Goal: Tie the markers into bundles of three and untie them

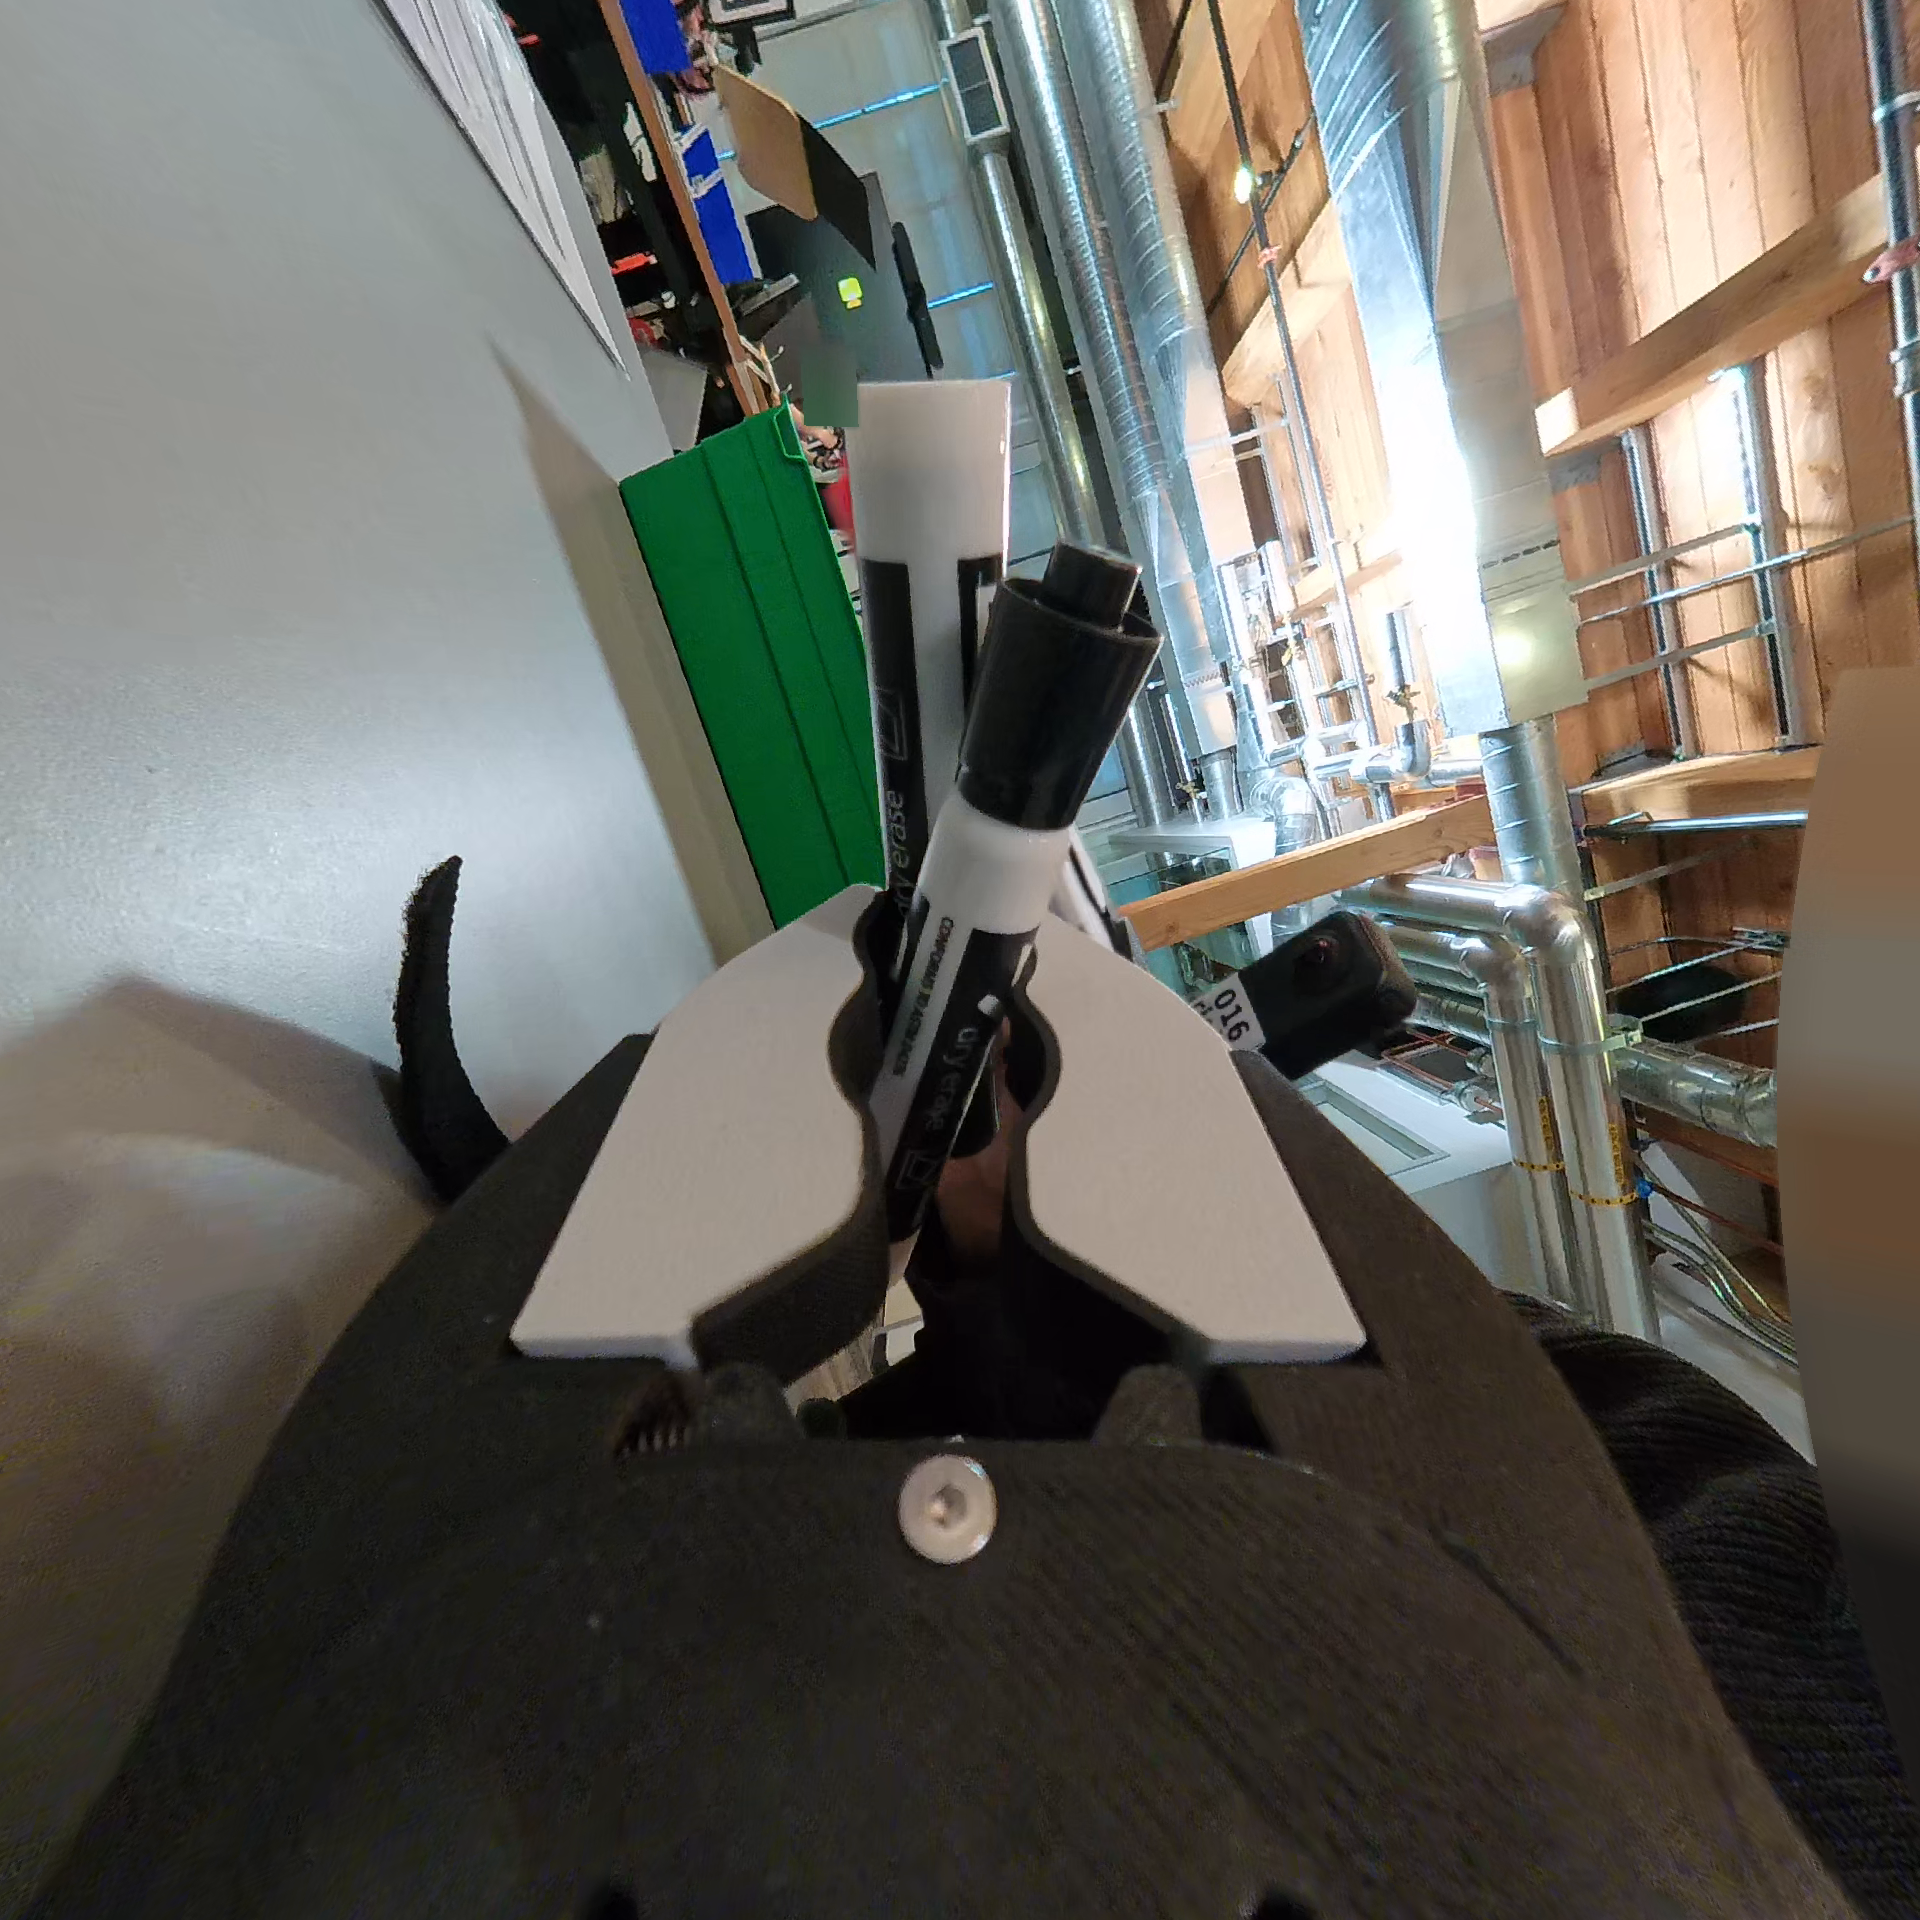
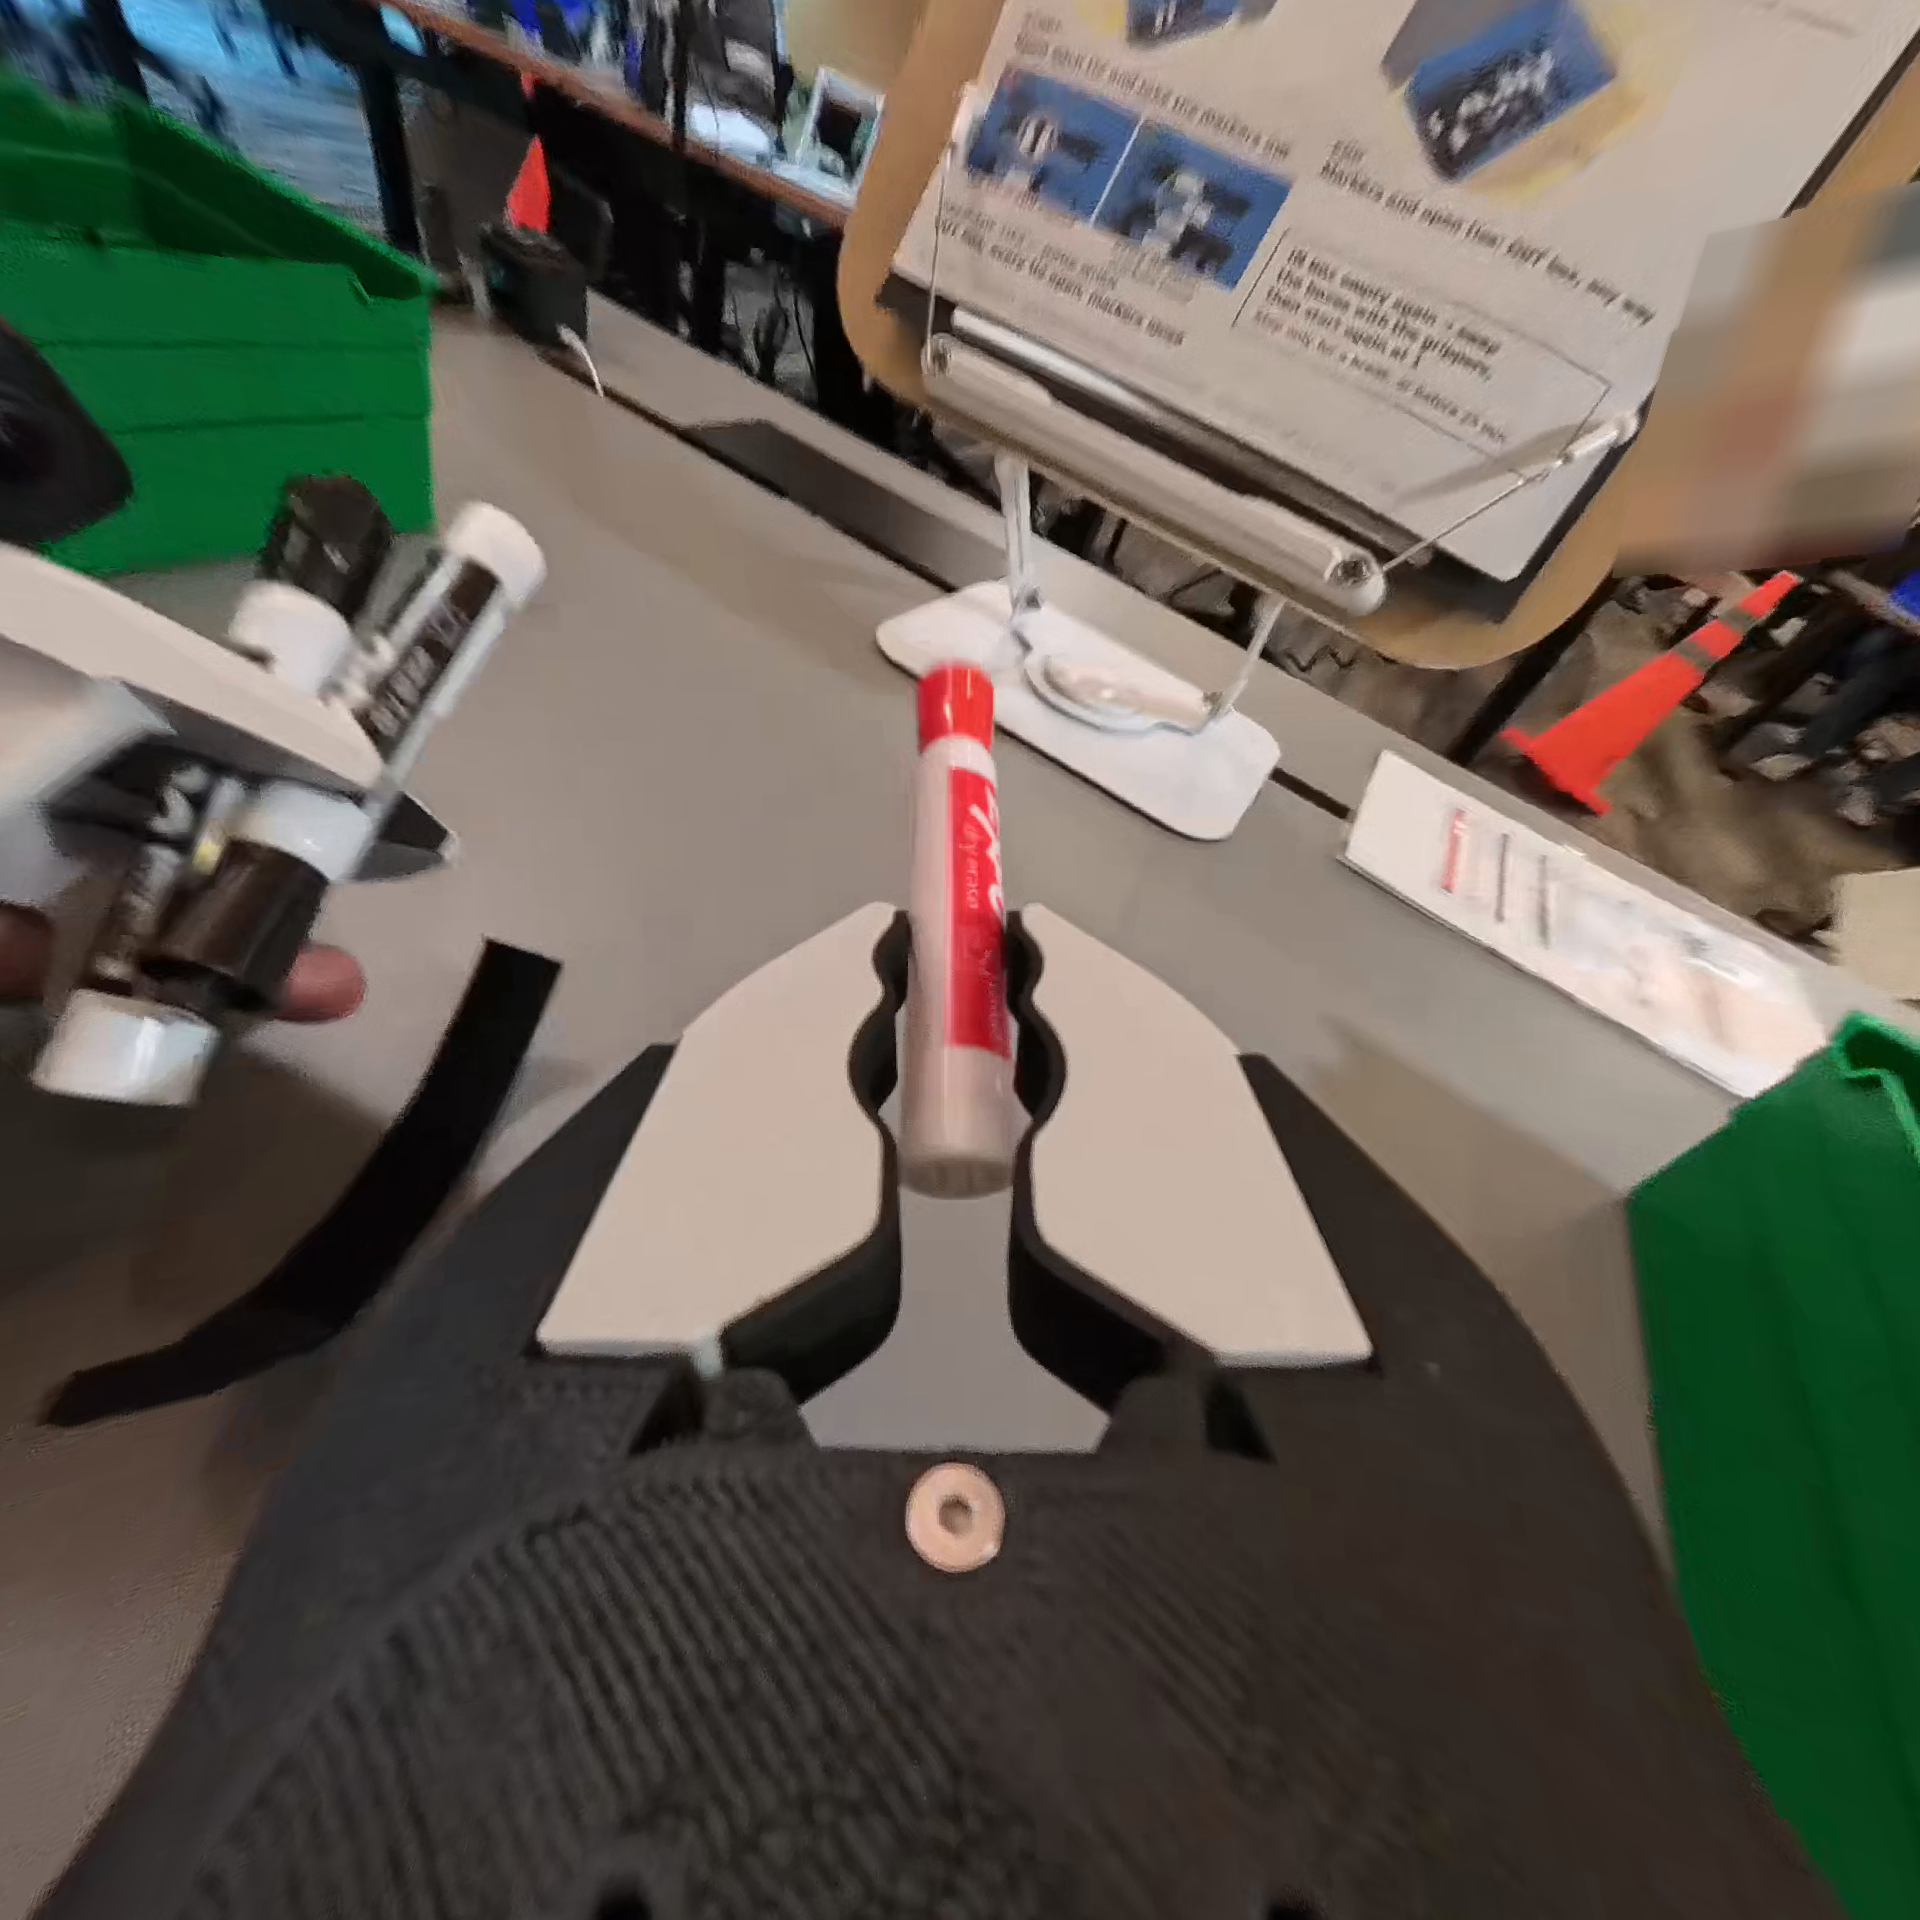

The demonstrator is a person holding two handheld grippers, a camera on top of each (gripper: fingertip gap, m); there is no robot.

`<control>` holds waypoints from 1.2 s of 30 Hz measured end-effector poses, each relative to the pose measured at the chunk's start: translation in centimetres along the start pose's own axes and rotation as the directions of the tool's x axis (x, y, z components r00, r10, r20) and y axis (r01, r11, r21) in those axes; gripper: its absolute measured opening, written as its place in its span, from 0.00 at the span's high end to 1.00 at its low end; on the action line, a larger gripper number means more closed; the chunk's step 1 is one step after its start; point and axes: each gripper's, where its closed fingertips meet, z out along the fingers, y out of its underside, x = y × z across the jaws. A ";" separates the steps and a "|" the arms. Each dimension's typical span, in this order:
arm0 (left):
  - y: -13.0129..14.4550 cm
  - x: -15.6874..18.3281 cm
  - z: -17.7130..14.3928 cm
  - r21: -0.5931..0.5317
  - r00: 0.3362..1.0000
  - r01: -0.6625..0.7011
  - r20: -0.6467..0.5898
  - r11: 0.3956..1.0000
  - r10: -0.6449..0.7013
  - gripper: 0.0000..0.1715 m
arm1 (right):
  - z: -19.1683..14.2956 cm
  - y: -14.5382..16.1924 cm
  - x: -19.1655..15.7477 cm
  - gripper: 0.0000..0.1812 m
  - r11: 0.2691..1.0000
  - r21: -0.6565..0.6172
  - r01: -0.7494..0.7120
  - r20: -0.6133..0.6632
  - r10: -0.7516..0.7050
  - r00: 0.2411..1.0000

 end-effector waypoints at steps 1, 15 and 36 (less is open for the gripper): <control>0.0 0.0 0.0 -0.003 1.000 0.001 0.000 1.000 -0.001 0.89 | -0.2 -0.5 -0.4 0.90 0.994 0.032 -0.103 0.040 0.102 0.994; 0.0 -0.1 -0.1 0.002 1.000 0.004 0.003 1.000 -0.004 0.89 | -0.1 2.9 -0.7 0.81 0.942 -0.234 -0.241 0.160 0.282 0.946; 0.4 -0.1 0.0 -0.015 1.000 0.008 0.001 1.000 -0.008 0.89 | -1.5 0.6 -2.8 0.90 0.869 -0.171 -0.464 0.395 0.492 0.776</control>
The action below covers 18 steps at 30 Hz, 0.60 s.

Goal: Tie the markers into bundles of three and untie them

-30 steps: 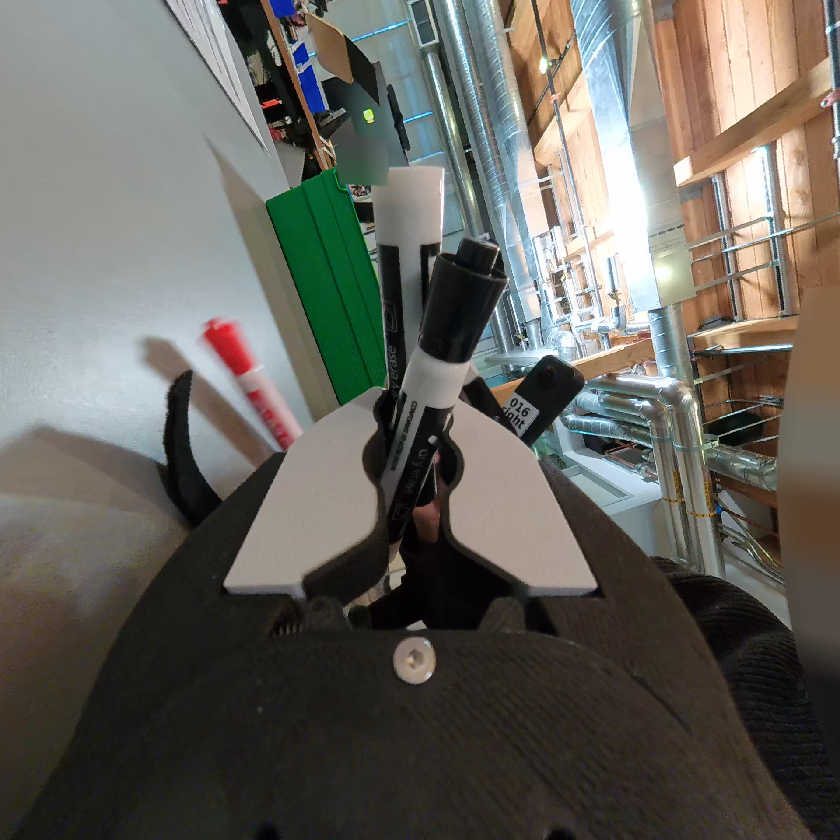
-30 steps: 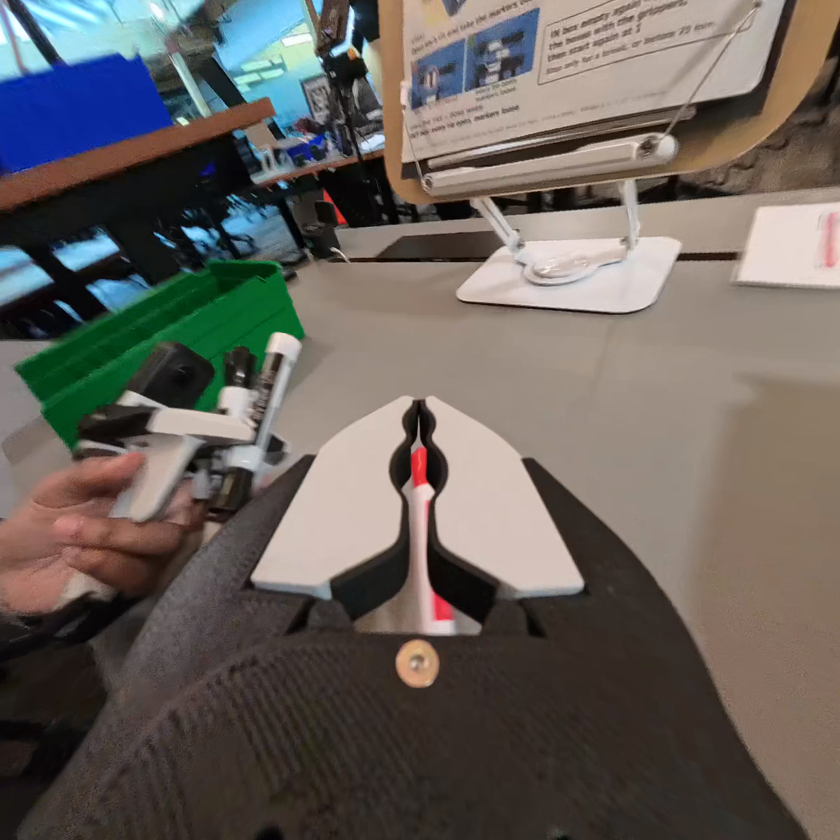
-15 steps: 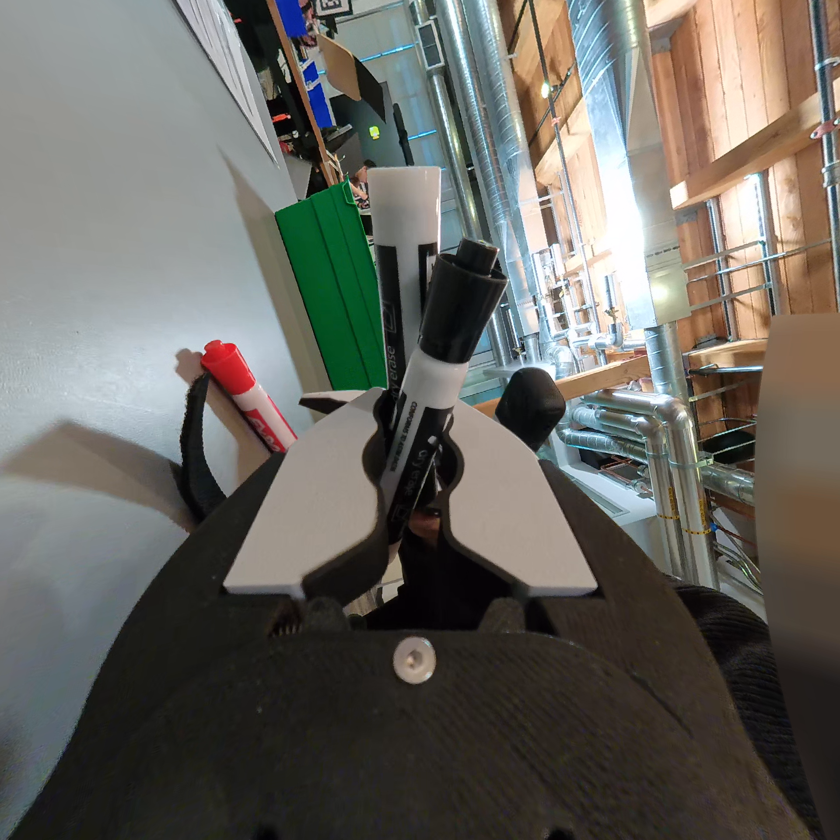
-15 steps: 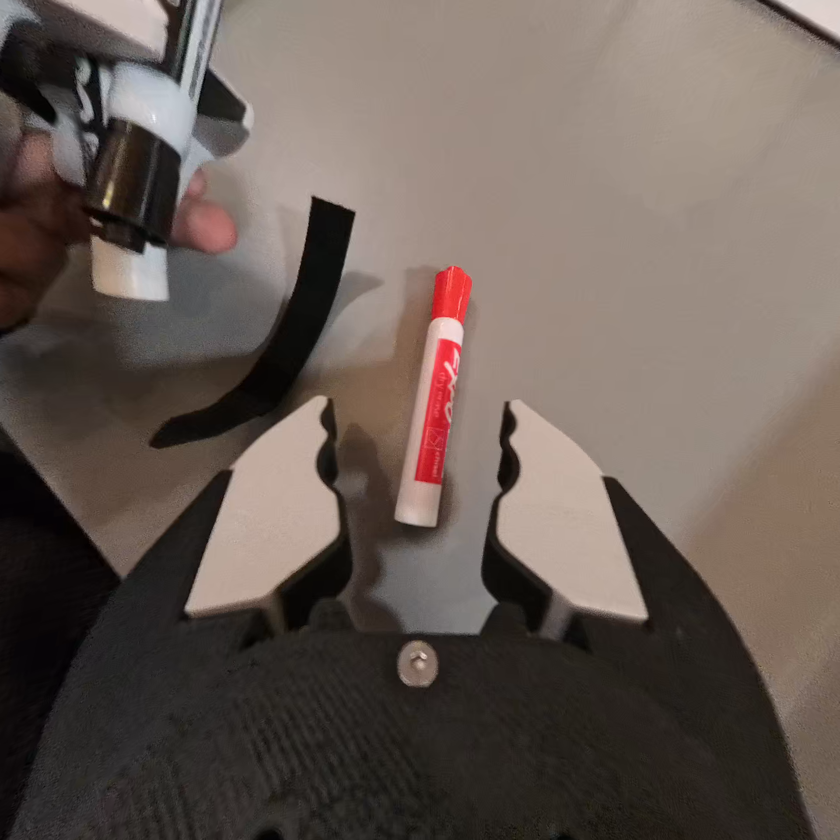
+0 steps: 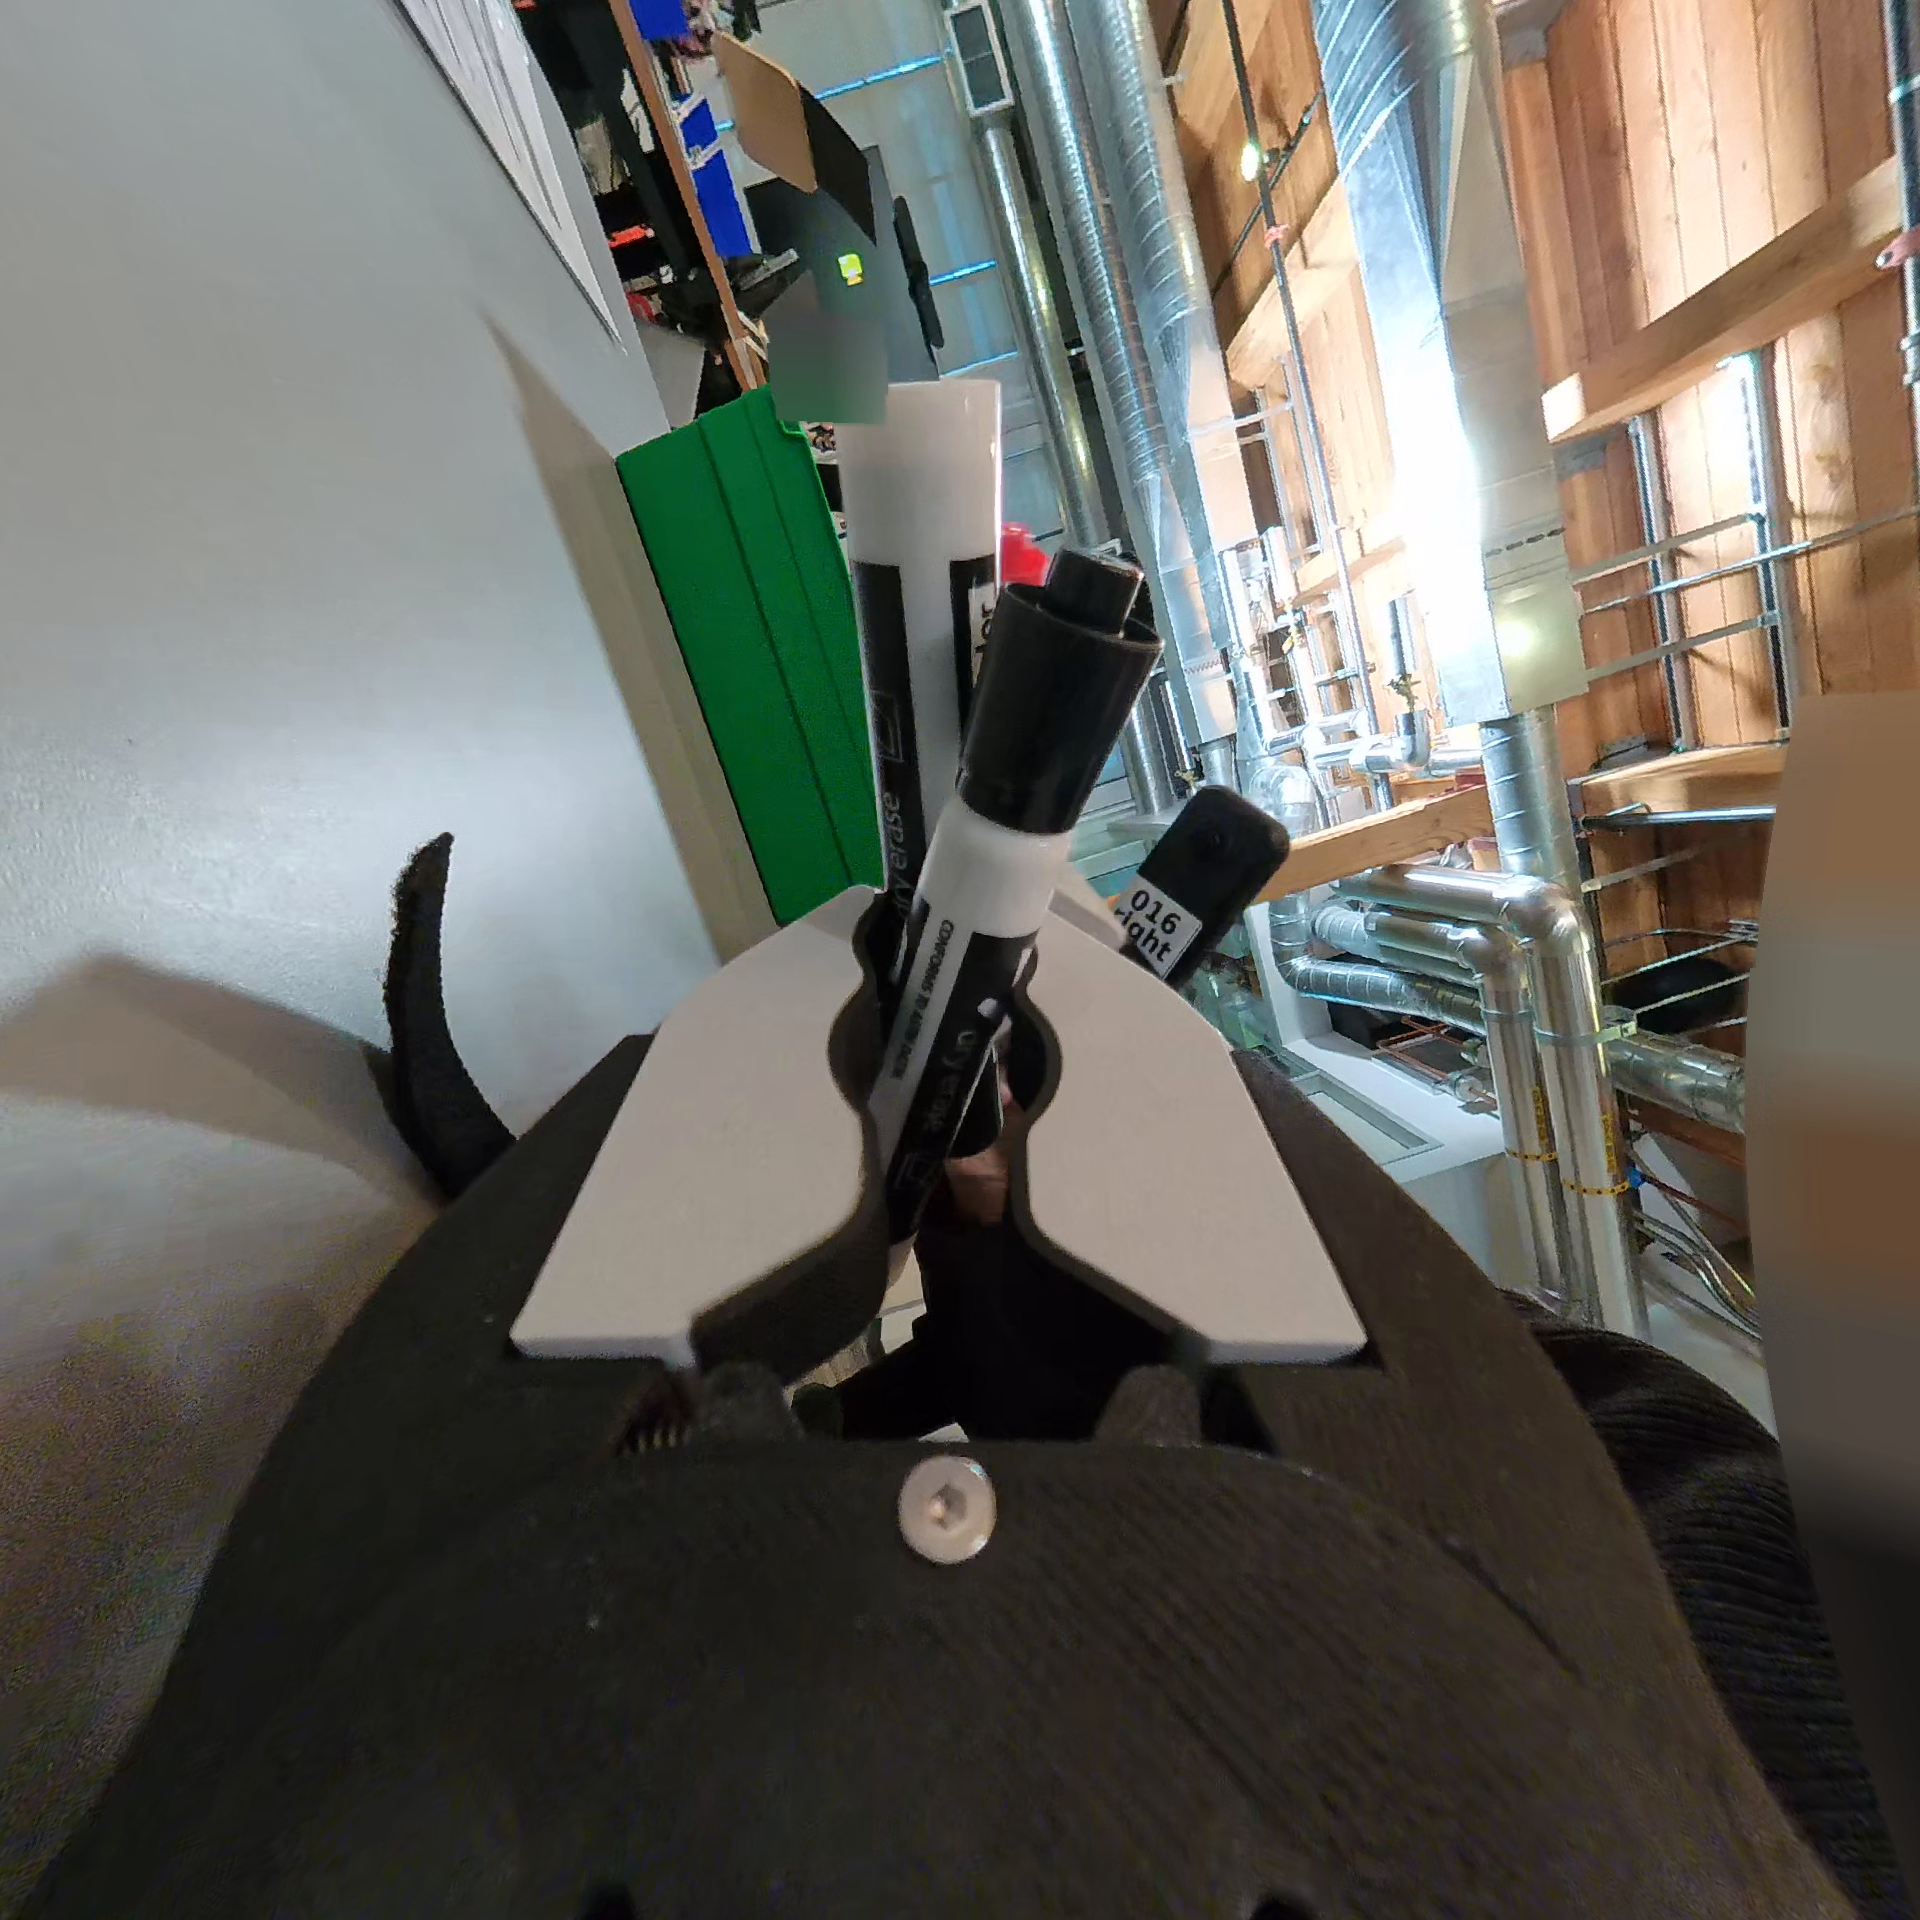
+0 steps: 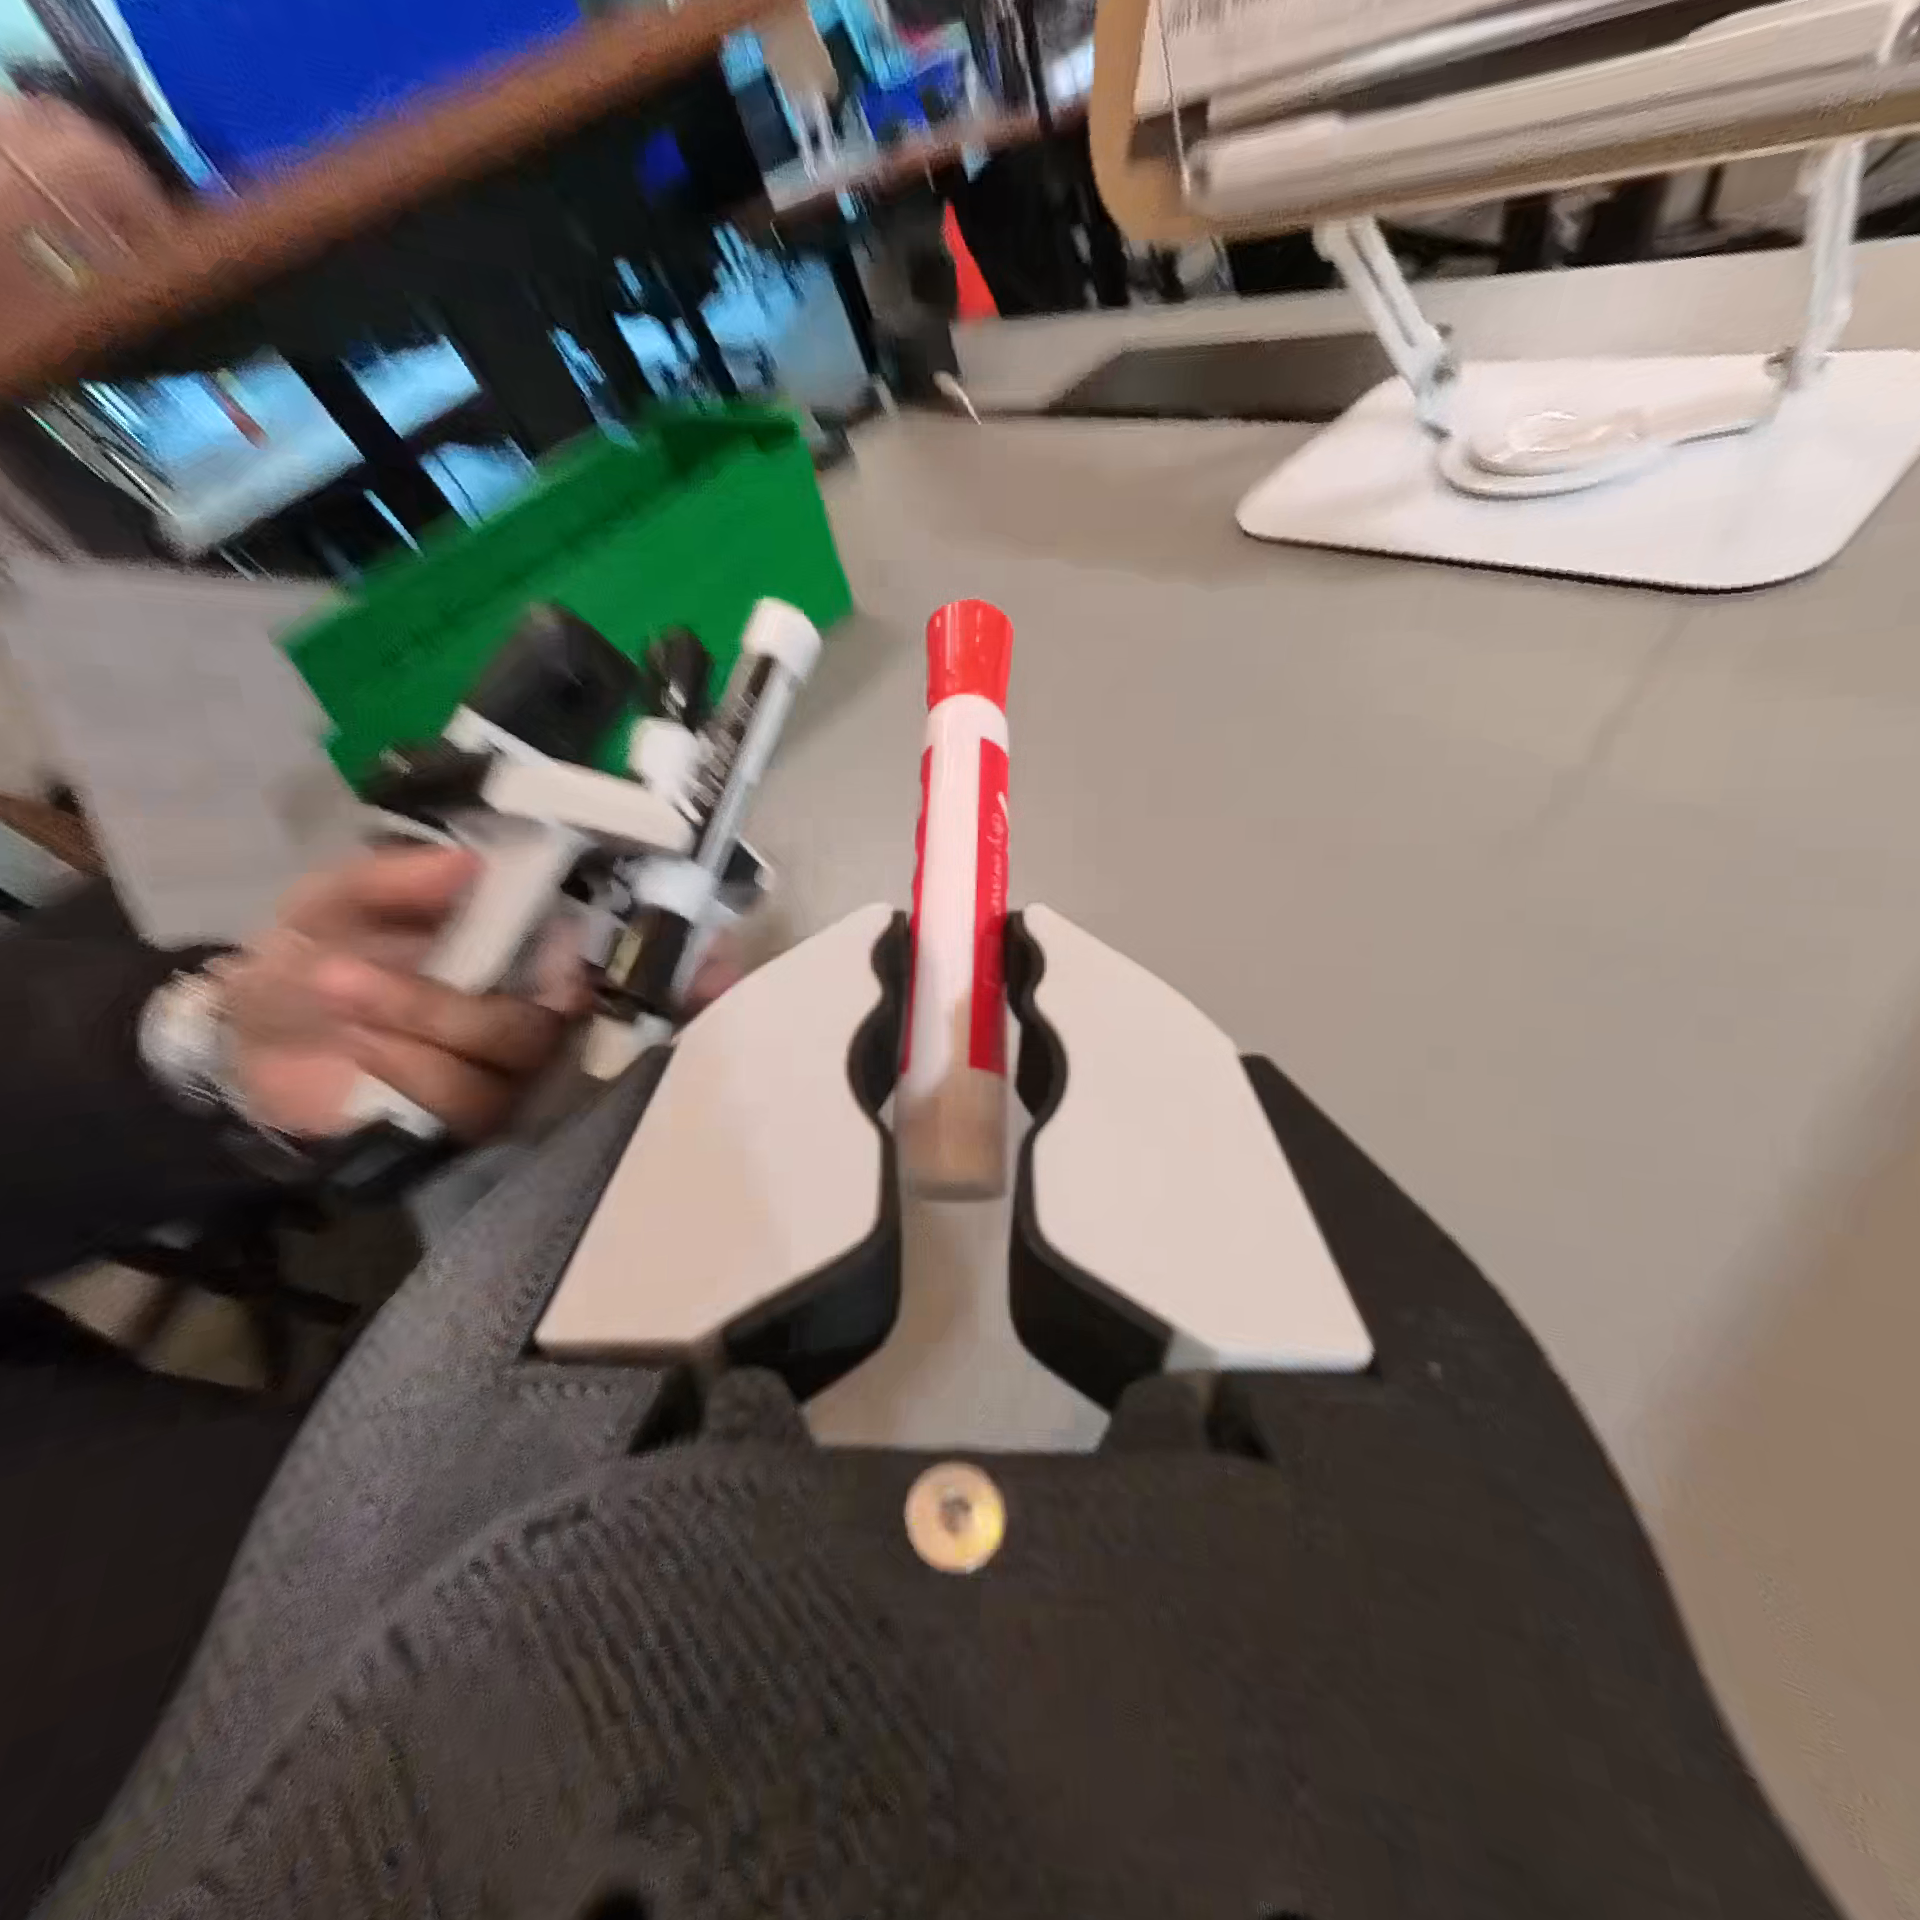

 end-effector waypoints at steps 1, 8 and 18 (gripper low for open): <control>0.0 -0.1 0.0 0.001 1.000 0.002 0.002 1.000 -0.002 0.89 | -0.1 -0.3 -0.6 0.90 0.997 0.028 -0.066 0.040 0.064 0.997; 0.4 0.2 0.3 -0.008 1.000 -0.009 -0.008 1.000 0.009 0.89 | 1.3 1.3 -3.8 0.90 0.938 -0.013 -0.346 0.183 0.343 0.921; -0.4 -0.6 -0.1 0.059 0.997 0.074 0.000 0.996 -0.074 0.89 | 2.2 2.6 -4.0 0.90 0.866 -0.053 -0.497 0.218 0.496 0.840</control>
